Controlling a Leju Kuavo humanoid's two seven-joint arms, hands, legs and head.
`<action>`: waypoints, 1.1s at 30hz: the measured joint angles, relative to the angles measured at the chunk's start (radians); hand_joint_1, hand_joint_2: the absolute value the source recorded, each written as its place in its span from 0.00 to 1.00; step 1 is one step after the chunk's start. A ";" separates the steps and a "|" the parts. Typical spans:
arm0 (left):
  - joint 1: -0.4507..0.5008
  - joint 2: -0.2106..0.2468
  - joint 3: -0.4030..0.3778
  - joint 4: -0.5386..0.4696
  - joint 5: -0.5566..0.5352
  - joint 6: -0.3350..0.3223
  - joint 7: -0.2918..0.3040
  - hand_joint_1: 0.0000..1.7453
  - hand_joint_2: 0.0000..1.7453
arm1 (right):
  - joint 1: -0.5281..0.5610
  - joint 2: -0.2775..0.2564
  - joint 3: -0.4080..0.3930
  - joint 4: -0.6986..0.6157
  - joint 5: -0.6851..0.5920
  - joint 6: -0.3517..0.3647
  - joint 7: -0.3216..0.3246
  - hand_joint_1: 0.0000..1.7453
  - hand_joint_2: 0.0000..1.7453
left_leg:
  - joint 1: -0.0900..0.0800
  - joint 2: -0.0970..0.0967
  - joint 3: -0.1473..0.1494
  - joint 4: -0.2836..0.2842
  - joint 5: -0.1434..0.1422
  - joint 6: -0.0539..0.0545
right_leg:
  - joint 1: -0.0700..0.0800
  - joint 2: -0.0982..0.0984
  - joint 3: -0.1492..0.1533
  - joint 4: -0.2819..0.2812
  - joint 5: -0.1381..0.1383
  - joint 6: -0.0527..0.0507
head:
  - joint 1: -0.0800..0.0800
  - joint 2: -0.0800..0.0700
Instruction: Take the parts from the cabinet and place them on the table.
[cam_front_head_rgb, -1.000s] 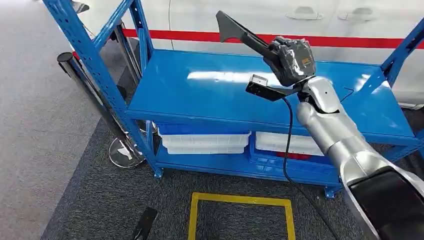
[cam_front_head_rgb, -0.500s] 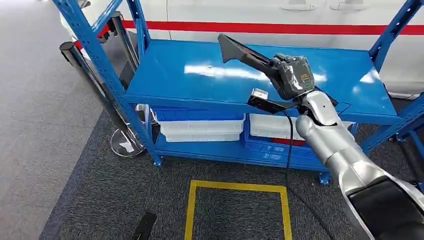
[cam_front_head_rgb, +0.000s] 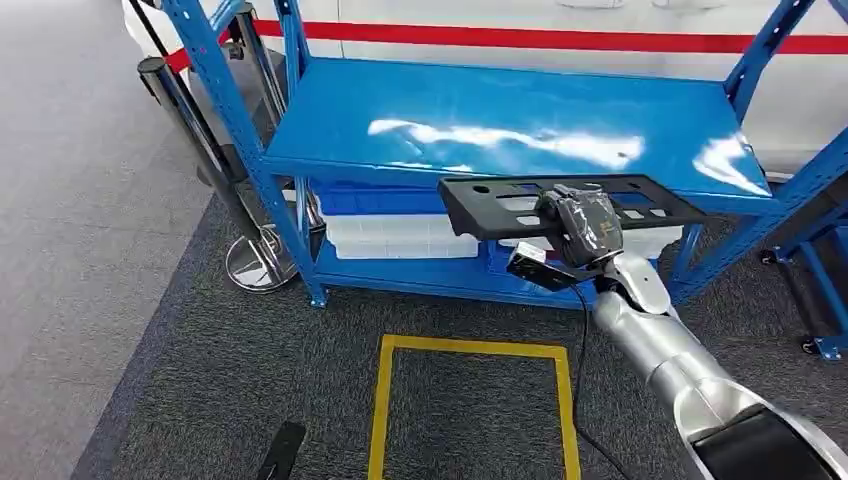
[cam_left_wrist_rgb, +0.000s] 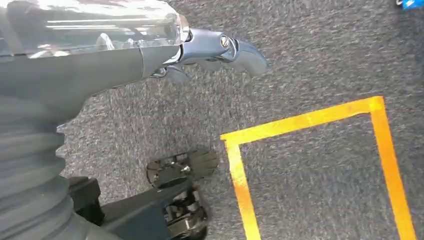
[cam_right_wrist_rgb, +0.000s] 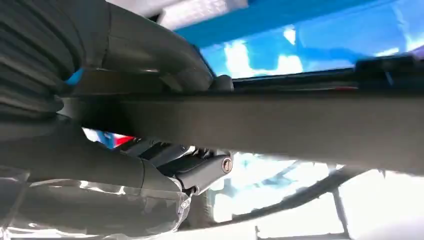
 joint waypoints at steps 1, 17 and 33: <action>0.002 0.000 0.002 0.000 0.001 0.002 -0.002 0.00 1.00 | 0.007 0.000 -0.005 0.004 -0.002 0.000 0.002 1.00 1.00 | -0.002 -0.001 0.000 -0.003 0.011 -0.006 | -0.001 -0.001 -0.010 0.011 0.009 -0.009 | -0.002 0.000; -0.013 0.006 0.008 0.000 -0.031 -0.008 0.005 0.00 1.00 | -0.249 -0.001 -0.078 -0.041 0.112 0.053 0.101 1.00 1.00 | -0.027 -0.012 0.163 -0.035 -0.133 0.022 | 0.005 -0.010 -0.157 -0.013 0.171 -0.040 | -0.002 0.000; -0.014 -0.007 -0.002 0.000 -0.037 -0.010 0.019 0.00 1.00 | -0.273 -0.022 -0.080 -0.056 0.156 0.035 0.134 1.00 1.00 | -0.002 -0.001 -0.002 0.023 -0.007 -0.017 | 0.000 -0.002 -0.080 0.056 0.034 -0.018 | -0.003 0.000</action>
